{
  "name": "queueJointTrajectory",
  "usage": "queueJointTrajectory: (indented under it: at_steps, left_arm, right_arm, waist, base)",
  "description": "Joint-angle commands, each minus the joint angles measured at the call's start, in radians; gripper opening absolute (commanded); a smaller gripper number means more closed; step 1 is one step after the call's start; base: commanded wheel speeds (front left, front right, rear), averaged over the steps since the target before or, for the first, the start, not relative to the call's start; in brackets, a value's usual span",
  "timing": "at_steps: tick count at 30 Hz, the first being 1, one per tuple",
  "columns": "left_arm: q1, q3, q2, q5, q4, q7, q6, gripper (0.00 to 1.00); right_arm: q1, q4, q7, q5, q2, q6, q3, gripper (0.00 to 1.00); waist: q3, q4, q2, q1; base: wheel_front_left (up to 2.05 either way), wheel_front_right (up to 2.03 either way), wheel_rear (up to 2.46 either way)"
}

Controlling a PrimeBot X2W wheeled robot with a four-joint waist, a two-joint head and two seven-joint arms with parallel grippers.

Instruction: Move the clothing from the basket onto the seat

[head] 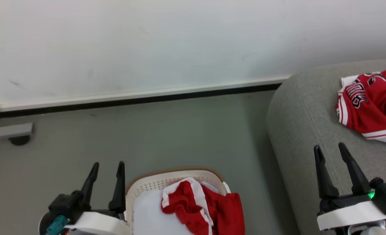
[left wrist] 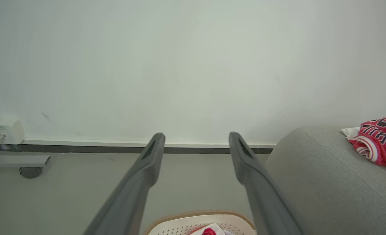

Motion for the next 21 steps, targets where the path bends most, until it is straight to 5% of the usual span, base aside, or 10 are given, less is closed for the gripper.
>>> queueJointTrajectory:
  at_steps: [1,10,21]
  left_arm:
    - [-0.011,0.004,0.003,0.012,0.005,-0.001,-0.002,1.0]
    - [-0.114,-0.01,0.025,0.067,0.1,-0.001,-0.019,1.0]
    - [-0.333,-0.127,0.095,0.118,0.389,0.001,-0.034,1.0]
  right_arm:
    - [-0.017,-0.005,0.0,0.01,-0.006,-0.002,-0.002,1.0]
    - [-0.086,-0.036,0.0,0.011,0.002,-0.002,-0.026,1.0]
    - [-0.17,-0.079,0.0,0.02,0.045,-0.002,-0.04,1.0]
  waist:
    - [0.04,-0.035,-0.0001,0.0]
    - [0.186,-0.115,-0.0001,0.0]
    - [0.371,-0.197,-0.0001,0.0]
  base:
    - [0.0,0.0,0.0]
    - [0.0,0.0,0.0]
    - [0.0,0.0,0.0]
